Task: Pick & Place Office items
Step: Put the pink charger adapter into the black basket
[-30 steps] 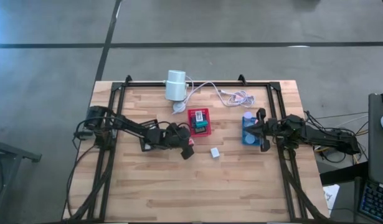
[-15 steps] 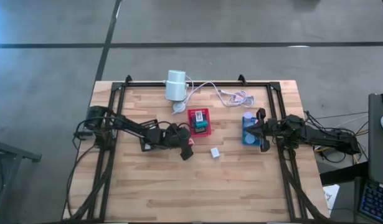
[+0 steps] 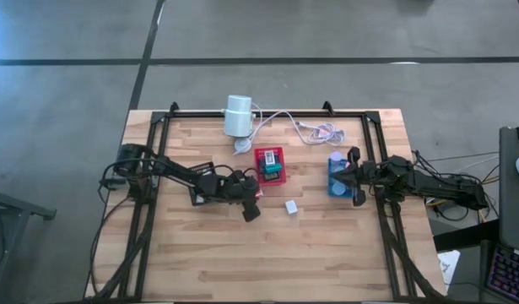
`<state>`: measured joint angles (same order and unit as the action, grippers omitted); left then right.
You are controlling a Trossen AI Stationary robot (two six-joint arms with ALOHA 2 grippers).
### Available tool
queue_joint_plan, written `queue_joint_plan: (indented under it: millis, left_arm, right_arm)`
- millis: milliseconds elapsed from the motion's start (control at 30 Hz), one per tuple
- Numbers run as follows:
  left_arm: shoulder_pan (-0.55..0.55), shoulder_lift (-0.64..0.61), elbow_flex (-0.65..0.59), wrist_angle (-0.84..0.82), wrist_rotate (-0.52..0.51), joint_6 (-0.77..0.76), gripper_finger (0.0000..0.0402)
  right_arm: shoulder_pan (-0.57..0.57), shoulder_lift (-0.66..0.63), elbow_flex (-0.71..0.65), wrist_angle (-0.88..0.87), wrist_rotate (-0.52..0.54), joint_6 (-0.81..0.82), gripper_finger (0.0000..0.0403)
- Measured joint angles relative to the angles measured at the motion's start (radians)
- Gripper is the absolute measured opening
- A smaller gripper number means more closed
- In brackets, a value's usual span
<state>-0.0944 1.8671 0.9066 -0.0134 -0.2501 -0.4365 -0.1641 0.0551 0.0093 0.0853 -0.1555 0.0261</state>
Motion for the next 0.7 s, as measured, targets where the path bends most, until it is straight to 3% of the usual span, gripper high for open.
queue_joint_plan:
  millis: [400,700]
  left_arm:
    - [-0.007,-0.031,0.000,-0.005,0.029,0.022,0.0102]
    - [-0.059,-0.229,-0.017,-0.040,0.041,0.078,0.0102]
  right_arm:
    - [0.000,0.000,0.000,-0.003,0.000,-0.004,0.0008]
    - [-0.001,0.000,0.000,-0.007,0.000,-0.003,0.0008]
